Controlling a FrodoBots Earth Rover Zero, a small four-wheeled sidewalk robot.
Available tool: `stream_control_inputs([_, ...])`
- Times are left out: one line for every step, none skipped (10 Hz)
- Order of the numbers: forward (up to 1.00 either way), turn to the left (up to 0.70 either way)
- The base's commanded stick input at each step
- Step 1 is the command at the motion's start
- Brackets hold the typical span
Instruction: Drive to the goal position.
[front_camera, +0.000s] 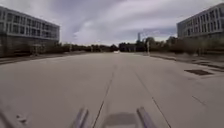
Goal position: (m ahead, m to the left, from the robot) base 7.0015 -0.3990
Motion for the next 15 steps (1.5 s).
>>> stream_control_inputs([1.0, -0.27])
stream_control_inputs([1.0, -0.27])
stream_control_inputs([1.0, -0.27])
stream_control_inputs([1.0, -0.27])
stream_control_inputs([1.0, -0.27])
stream_control_inputs([1.0, -0.27])
stream_control_inputs([1.0, -0.27])
stream_control_inputs([1.0, -0.27])
stream_control_inputs([1.0, -0.27])
stream_control_inputs([1.0, -0.27])
stream_control_inputs([1.0, -0.27])
stream_control_inputs([1.0, -0.27])
stream_control_inputs([1.0, -0.27])
stream_control_inputs([1.0, -0.27])
stream_control_inputs([1.0, -0.27])
